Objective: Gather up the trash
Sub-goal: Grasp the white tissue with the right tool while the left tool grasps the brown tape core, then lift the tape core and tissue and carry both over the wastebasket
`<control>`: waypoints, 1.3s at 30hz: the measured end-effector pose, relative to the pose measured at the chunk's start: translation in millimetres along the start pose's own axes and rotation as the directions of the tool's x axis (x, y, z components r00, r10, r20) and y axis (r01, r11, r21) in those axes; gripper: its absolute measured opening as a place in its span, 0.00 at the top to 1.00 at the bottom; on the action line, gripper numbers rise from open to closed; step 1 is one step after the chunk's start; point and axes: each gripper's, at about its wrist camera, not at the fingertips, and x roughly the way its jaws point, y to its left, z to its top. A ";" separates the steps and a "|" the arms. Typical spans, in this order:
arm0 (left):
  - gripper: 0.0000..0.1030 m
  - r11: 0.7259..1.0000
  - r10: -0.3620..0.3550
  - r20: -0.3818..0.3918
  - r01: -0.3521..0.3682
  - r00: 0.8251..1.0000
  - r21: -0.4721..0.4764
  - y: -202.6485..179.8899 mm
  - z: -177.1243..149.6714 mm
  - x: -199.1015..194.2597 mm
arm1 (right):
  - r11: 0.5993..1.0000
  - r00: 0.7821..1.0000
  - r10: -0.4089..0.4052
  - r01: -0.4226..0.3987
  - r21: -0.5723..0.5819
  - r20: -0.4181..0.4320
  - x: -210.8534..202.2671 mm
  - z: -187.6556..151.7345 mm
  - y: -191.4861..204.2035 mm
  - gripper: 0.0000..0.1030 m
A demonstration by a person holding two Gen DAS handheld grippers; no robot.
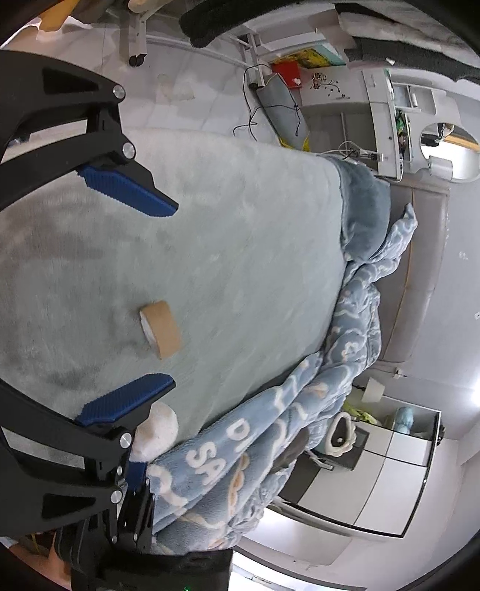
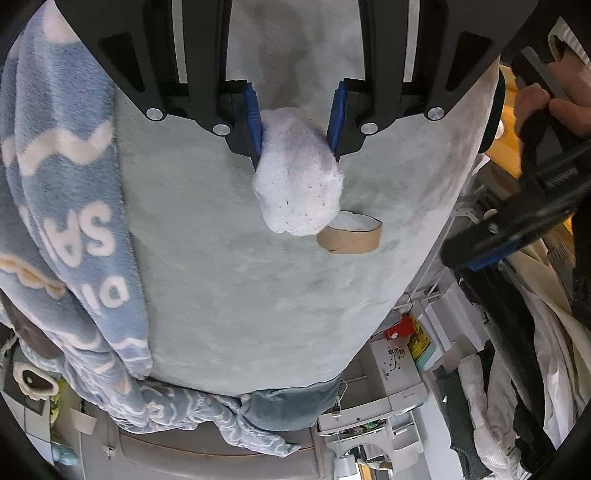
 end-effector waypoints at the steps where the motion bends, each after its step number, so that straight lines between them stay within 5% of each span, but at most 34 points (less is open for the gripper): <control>1: 0.14 1.000 -0.002 -0.005 0.002 1.000 -0.001 -2.4 -0.8 3.3 | 1.000 1.000 -0.001 0.001 0.001 0.003 -1.4 -0.7 -2.5 0.70; 19: 0.15 0.993 0.033 -0.100 -0.044 0.994 -0.112 -24.4 -9.5 71.2 | 1.000 0.999 0.008 -0.008 -0.003 0.041 -28.6 -15.1 -27.2 0.70; 24: 0.24 0.990 0.035 -0.102 -0.049 0.994 -0.135 -22.9 -4.6 77.9 | 1.000 0.999 -0.011 0.013 -0.025 0.050 -34.4 -18.5 -28.4 0.70; 29: 0.46 0.991 0.044 -0.123 -0.059 0.991 -0.116 -24.7 -3.7 85.6 | 0.998 0.999 -0.023 0.026 -0.053 0.046 -34.8 -21.2 -28.0 0.70; 39: 0.47 0.992 0.035 -0.116 -0.049 0.993 -0.119 -17.8 -3.2 74.4 | 0.995 0.997 -0.044 0.049 -0.089 0.058 -40.9 -21.2 -21.0 0.70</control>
